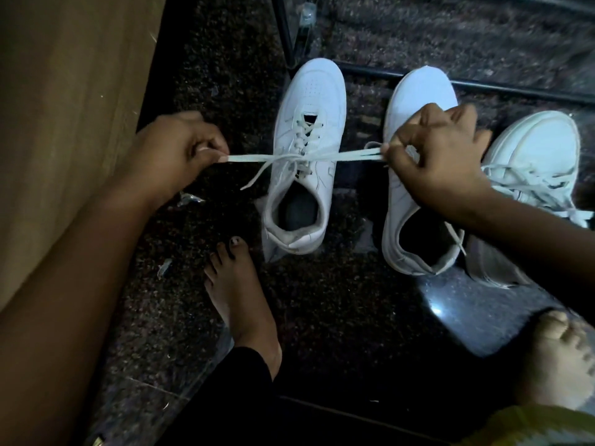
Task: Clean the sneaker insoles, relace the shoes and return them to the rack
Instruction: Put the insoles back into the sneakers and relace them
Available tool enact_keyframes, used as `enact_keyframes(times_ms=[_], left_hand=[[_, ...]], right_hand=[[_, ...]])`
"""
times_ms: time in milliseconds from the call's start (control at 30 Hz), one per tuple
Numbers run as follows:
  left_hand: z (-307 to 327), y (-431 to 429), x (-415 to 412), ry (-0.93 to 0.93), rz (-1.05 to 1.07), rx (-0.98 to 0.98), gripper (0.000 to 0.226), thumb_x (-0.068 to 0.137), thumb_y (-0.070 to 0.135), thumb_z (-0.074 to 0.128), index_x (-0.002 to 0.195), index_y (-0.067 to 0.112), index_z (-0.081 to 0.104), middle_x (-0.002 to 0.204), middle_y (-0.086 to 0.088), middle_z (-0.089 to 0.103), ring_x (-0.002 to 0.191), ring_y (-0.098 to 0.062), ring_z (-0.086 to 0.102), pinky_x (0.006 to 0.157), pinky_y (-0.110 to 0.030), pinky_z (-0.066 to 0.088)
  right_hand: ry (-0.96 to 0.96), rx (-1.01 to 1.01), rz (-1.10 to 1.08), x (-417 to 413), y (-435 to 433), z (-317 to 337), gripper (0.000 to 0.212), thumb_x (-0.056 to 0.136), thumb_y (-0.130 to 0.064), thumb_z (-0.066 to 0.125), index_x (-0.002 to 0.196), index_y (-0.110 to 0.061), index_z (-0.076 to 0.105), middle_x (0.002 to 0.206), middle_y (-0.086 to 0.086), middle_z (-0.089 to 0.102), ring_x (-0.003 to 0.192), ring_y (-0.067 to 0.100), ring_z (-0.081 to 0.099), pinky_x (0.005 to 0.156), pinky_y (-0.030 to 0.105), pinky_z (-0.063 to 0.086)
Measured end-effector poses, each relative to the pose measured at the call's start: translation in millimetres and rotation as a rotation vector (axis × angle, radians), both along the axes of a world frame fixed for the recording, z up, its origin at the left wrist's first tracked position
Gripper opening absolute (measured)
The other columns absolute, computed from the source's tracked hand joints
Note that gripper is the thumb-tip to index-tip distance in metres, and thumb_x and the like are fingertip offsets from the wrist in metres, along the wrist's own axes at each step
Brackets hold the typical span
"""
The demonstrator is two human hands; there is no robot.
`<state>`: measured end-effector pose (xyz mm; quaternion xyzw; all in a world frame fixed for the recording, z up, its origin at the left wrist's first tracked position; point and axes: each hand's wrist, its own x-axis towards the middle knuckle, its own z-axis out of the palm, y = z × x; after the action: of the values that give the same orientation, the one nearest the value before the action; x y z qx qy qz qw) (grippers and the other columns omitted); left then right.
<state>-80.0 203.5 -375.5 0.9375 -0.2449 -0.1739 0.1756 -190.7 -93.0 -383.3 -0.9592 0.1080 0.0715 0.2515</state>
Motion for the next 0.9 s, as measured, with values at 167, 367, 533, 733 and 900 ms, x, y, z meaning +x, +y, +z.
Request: enact_keyframes(times_ms=[167,367,533,733,900], left_hand=[[-17.2,-3.7,-8.2,-0.208,-0.102,0.308,0.008,0.087,0.026,0.06,0.087,0.022,0.068,0.087,-0.007,0.058,0.083,-0.034,0.06,0.075,-0.041,0.042],[-32.7,-8.6,-8.7,-0.261,-0.08,0.556,0.013,0.093,0.024,0.053,0.094,0.019,0.066,0.095,-0.009,0.055,0.092,-0.034,0.055,0.081,-0.039,0.033],[-38.3,-13.0,-8.9,-0.276,-0.04,0.661,0.017,0.094,0.026,0.051,0.096,0.02,0.066,0.099,-0.01,0.056,0.096,-0.032,0.054,0.087,-0.04,0.033],[-33.8,-14.6,-10.2,-0.216,0.019,0.602,0.015,0.091,0.024,0.053,0.093,0.021,0.067,0.1,-0.01,0.058,0.1,-0.032,0.054,0.088,-0.041,0.033],[-18.2,-8.6,-14.8,0.075,0.196,0.273,0.01,0.087,0.02,0.06,0.078,0.024,0.063,0.098,-0.009,0.056,0.095,-0.032,0.057,0.084,-0.041,0.045]], right_hand=[[0.002,-0.242,0.123,-9.0,-14.8,-5.5,0.03,0.088,-0.033,0.051,0.081,-0.008,0.066,0.108,0.01,0.054,0.11,0.041,0.037,0.086,0.051,0.029],[0.078,-0.333,0.163,-11.2,-16.4,-12.8,0.024,0.088,-0.027,0.055,0.084,-0.005,0.065,0.108,0.009,0.052,0.112,0.038,0.034,0.09,0.056,0.034],[0.088,-0.364,0.167,-11.6,-16.1,-15.6,0.025,0.088,-0.026,0.054,0.085,-0.004,0.066,0.108,0.01,0.052,0.111,0.038,0.034,0.089,0.059,0.036],[0.042,-0.338,0.128,-14.6,-15.9,-15.3,0.03,0.092,-0.032,0.052,0.085,-0.007,0.067,0.112,0.011,0.052,0.113,0.039,0.035,0.093,0.055,0.025],[-0.06,-0.237,0.076,-25.2,-13.5,-14.8,0.042,0.088,-0.043,0.039,0.079,-0.011,0.064,0.098,0.012,0.054,0.102,0.039,0.039,0.086,0.053,0.032]])
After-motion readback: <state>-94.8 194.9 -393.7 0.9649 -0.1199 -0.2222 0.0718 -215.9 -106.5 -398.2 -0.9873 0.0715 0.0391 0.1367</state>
